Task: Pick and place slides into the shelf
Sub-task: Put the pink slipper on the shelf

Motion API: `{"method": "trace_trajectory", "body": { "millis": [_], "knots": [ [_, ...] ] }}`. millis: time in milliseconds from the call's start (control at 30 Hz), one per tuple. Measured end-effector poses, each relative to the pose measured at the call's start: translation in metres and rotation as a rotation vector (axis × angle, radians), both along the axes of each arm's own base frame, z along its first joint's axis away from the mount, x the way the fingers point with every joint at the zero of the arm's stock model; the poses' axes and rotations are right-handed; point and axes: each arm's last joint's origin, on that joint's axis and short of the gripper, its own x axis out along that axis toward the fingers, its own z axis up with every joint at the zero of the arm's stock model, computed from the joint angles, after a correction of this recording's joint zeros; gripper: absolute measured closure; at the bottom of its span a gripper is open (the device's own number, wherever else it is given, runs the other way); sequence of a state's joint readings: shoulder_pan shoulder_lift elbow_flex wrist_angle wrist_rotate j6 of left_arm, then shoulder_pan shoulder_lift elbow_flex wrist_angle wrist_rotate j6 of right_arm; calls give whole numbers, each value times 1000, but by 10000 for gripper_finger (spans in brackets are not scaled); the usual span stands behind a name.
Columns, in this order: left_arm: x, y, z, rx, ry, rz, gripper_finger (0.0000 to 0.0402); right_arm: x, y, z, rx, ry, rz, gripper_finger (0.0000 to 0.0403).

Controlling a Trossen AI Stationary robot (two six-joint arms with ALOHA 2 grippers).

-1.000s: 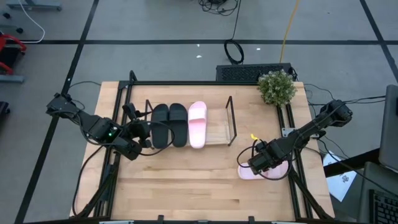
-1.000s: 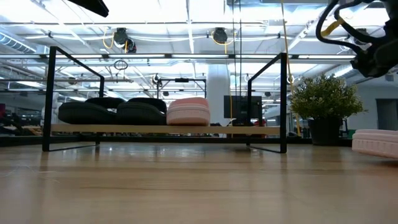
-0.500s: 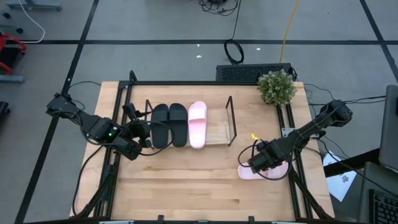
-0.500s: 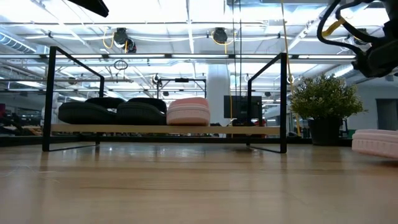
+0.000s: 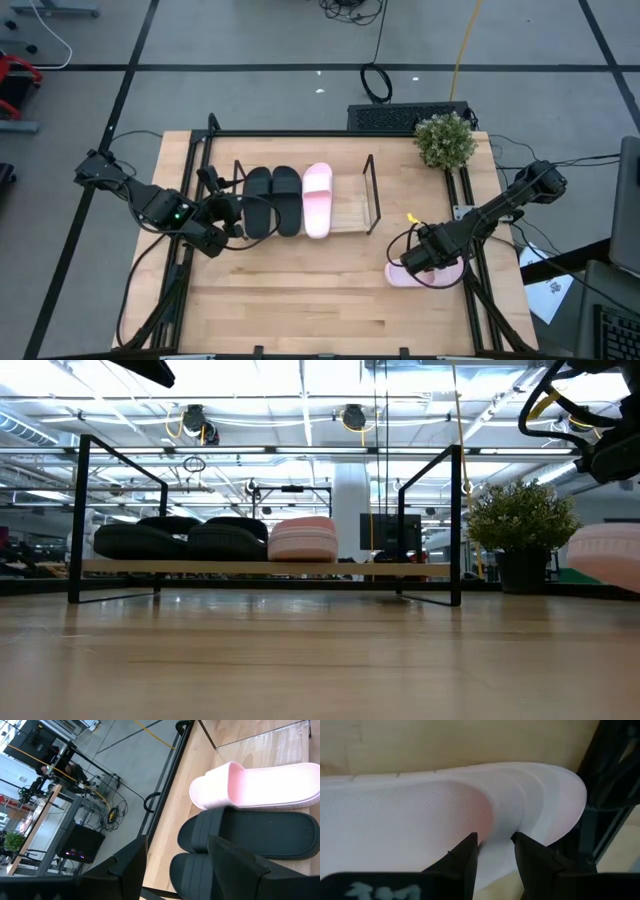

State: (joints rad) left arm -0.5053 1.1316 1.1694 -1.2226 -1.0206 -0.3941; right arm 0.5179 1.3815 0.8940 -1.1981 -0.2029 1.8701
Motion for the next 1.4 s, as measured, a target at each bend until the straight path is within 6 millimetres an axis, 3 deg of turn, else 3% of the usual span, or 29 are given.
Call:
{"method": "trace_trajectory", "body": {
  "millis": [467,1267,1400],
  "knots": [
    [0,0,0,1,0,0,186,0,-1,0,-20,-2,-1,288],
    [0,0,0,2,0,0,186,1,0,0,0,-19,43,394],
    [0,0,0,2,0,0,186,4,1,8,-13,-35,86,398]
  ]
}}
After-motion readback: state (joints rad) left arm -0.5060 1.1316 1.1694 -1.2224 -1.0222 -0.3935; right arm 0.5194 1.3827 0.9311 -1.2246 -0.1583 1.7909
